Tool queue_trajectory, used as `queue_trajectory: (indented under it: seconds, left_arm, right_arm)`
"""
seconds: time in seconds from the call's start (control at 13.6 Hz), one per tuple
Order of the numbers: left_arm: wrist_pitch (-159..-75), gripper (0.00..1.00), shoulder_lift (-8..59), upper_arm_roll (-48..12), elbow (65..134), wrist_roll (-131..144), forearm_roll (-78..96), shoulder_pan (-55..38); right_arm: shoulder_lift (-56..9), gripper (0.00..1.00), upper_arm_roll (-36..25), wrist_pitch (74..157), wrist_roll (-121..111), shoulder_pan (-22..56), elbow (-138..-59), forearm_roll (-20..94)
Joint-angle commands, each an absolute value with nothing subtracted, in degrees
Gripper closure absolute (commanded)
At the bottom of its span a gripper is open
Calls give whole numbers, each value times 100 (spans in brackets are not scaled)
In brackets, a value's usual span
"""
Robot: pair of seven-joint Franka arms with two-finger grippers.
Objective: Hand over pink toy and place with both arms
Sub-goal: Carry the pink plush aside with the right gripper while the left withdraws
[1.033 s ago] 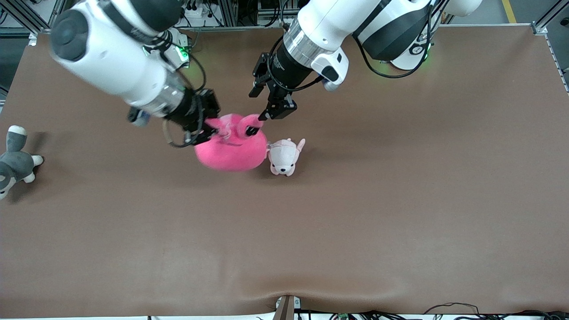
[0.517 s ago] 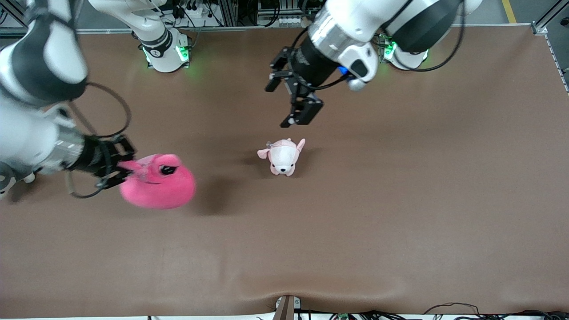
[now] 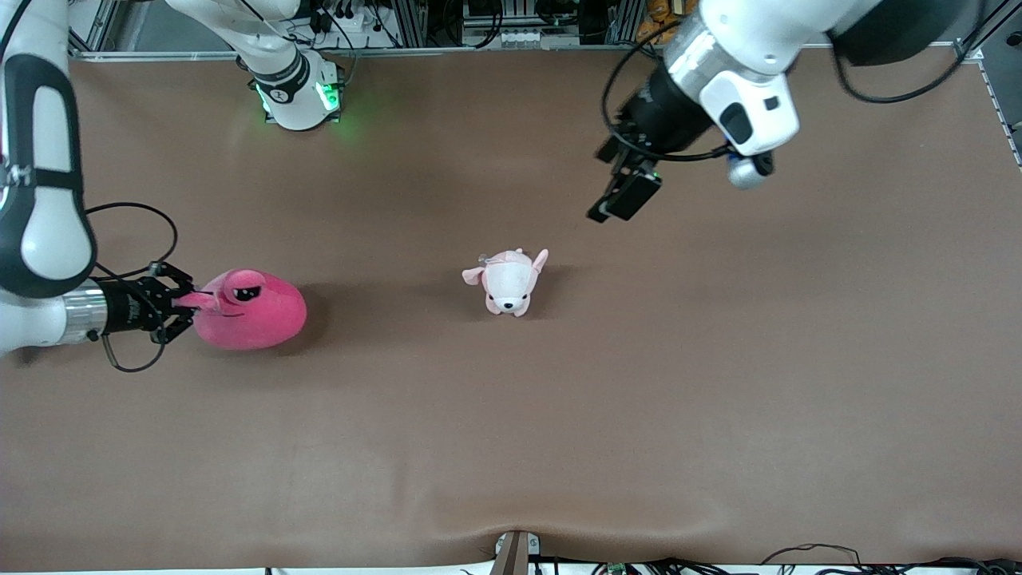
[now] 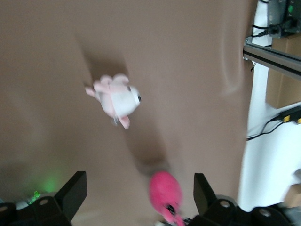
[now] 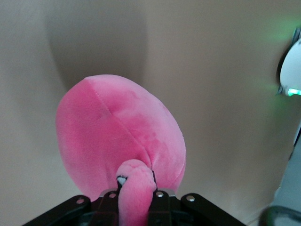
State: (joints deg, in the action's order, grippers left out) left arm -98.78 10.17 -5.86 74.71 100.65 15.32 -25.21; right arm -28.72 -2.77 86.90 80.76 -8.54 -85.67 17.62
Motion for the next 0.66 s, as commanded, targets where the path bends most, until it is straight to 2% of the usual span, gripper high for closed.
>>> queue_trajectory:
  seconds: [0.0,0.22,0.3,0.37,0.44,0.52,0.59]
  left_arm:
    - [-9109,0,879,-606,7541,8505,1206,-2146]
    - [-8851,0,861,-606,7532,7746,915,-1812]
    - [-8851,0,870,-606,7532,7430,897,-1758]
    - [-8851,0,861,-580,7532,7053,836,-1749]
    - [-8772,0,861,-528,7532,6570,539,-1749]
    - [-8589,0,861,-536,7532,6096,232,-1749]
    - [-8509,0,861,-536,7532,5612,-41,-1758]
  right_arm:
    - [-2786,100,-132,8779,7559,-1406,-9033,1828]
    - [-2786,100,-132,9535,6771,-1643,-9772,2037]
    - [-2804,80,-132,9484,6620,-1722,-9773,2152]
    - [-2812,36,-132,9457,6575,-1766,-9721,2162]
    - [-2812,11,-132,9405,6557,-1767,-9521,2162]
    - [-2812,0,-141,9195,6539,-1784,-9292,2162]
    - [-2812,0,-141,8924,6583,-1871,-9064,2188]
